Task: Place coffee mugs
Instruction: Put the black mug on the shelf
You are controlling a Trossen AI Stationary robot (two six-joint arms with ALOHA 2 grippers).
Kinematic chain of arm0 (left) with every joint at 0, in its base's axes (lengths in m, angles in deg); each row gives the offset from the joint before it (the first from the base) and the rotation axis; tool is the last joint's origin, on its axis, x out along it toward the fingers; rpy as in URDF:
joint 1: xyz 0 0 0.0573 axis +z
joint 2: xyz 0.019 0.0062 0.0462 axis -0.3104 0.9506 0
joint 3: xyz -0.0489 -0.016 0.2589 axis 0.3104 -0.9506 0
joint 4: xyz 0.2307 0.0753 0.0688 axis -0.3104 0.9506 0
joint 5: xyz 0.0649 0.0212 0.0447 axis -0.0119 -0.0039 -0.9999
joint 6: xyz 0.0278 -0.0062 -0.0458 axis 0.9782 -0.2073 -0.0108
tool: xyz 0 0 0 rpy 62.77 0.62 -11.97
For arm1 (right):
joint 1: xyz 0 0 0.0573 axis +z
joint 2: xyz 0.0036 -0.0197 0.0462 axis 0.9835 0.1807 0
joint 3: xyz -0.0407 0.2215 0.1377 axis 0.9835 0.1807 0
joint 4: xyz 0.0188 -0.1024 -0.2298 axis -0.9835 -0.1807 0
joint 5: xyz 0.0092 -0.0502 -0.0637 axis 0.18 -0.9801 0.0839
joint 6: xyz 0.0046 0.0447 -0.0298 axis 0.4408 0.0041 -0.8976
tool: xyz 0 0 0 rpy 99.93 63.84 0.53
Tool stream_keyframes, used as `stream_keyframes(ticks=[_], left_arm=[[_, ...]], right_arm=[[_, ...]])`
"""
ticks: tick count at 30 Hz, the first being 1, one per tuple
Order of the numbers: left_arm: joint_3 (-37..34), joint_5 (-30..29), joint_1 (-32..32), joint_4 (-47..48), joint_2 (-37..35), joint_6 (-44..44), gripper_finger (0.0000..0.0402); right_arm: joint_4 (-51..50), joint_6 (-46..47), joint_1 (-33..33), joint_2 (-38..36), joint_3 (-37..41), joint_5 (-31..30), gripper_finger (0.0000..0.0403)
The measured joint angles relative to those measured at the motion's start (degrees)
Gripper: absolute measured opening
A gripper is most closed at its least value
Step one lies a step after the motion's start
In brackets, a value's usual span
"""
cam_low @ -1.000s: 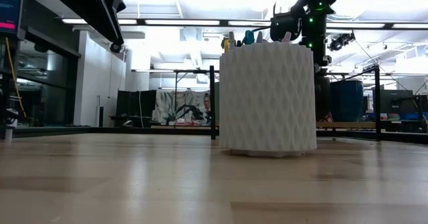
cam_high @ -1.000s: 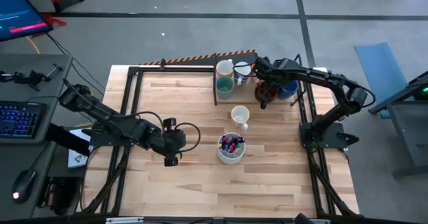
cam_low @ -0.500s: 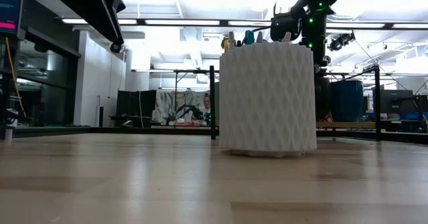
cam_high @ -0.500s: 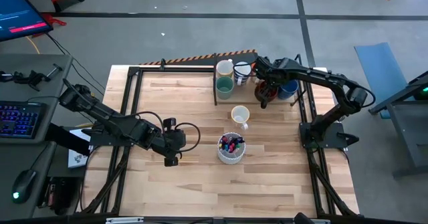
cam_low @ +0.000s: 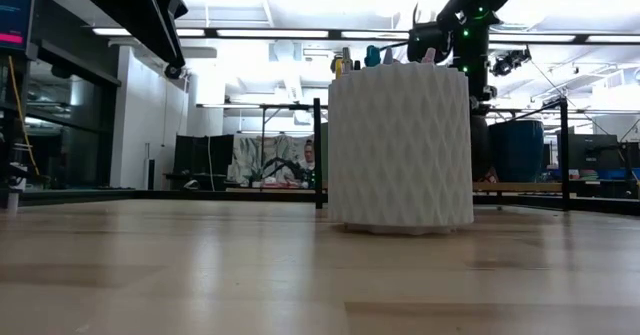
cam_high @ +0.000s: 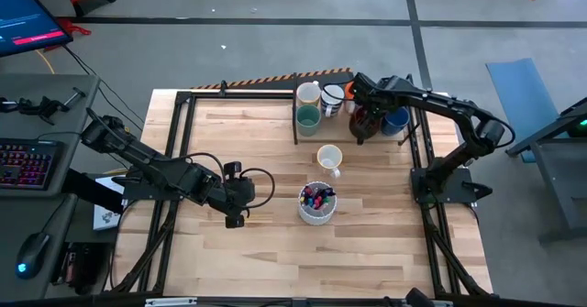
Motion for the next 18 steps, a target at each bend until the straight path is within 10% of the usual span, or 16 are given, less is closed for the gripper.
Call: stream_keyframes(ticks=[18], left_arm=[[0.0, 0.0, 0.0, 0.0, 0.0, 0.02, 0.0104]], right_arm=[[-2.88, -0.43, -0.01, -3.28, -2.91, -1.47, 0.0076]])
